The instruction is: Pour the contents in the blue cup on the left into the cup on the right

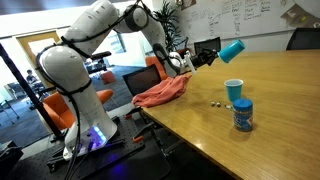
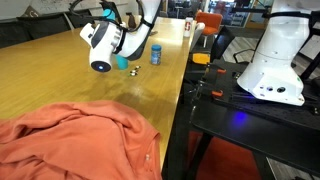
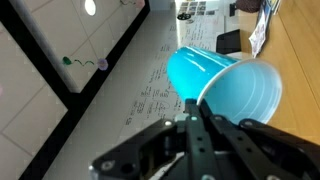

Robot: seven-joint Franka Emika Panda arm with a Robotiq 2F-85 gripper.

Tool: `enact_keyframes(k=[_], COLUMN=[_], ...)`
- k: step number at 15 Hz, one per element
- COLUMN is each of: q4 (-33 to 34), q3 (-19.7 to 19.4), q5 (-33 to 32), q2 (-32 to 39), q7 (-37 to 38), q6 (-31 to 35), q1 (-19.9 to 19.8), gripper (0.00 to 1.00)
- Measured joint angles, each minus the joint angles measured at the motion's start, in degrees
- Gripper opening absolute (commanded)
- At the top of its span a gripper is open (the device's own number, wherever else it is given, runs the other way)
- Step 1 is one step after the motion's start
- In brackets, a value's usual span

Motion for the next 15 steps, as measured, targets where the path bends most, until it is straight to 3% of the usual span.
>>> enact_keyframes(k=[7,15], q4=[-8.14,-12.72], q3=[7.06,7.21], q5=[9.22,26.88], q2=[-15.68,-25.74], q7=[2.53,2.59], q6=[13.58,40.03], q1=[-2.72,-8.16], gripper=[0.01,0.01])
